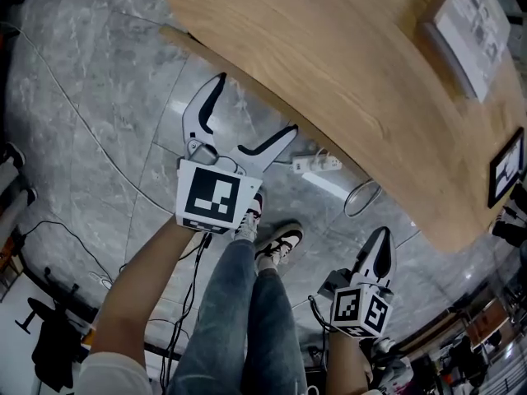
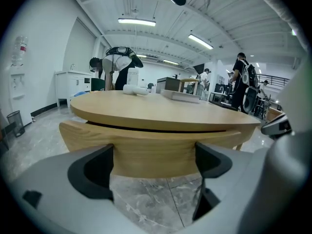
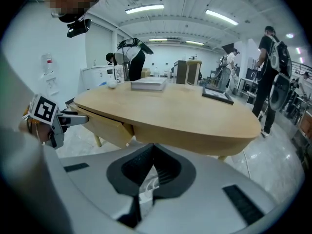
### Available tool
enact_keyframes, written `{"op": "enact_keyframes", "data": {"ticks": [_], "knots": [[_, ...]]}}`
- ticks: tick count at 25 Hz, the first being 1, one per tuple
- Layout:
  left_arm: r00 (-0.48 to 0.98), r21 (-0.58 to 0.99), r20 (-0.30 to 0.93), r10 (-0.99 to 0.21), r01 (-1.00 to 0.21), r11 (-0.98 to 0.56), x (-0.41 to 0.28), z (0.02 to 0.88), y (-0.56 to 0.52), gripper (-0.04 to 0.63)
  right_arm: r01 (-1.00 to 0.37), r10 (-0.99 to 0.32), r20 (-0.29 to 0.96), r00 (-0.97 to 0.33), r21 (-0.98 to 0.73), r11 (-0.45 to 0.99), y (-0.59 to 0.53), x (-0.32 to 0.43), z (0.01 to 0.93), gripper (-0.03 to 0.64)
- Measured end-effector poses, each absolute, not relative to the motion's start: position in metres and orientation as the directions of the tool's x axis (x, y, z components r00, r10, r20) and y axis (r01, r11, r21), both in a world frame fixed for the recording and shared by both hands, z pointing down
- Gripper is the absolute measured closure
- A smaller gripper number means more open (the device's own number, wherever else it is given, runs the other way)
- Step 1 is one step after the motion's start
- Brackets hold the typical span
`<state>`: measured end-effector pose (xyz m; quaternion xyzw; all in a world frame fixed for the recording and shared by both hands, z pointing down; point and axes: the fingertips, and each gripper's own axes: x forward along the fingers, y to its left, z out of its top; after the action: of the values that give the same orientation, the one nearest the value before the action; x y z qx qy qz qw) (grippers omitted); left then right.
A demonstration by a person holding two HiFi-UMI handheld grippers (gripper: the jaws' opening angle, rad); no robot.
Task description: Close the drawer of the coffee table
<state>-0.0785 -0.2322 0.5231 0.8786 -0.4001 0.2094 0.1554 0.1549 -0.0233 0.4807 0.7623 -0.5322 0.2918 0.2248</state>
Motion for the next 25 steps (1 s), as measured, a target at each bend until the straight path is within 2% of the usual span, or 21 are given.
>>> {"op": "enact_keyframes", "data": {"ticks": [25], "knots": [[0.618,0.09,0.398,-0.678,-0.762,-0.642,-0.056,0.522,-0.263,0.069,-0.923,-0.671,0.684,0.287,0.009,-0.385,-0.014,0.17,0.481,0.617]]}}
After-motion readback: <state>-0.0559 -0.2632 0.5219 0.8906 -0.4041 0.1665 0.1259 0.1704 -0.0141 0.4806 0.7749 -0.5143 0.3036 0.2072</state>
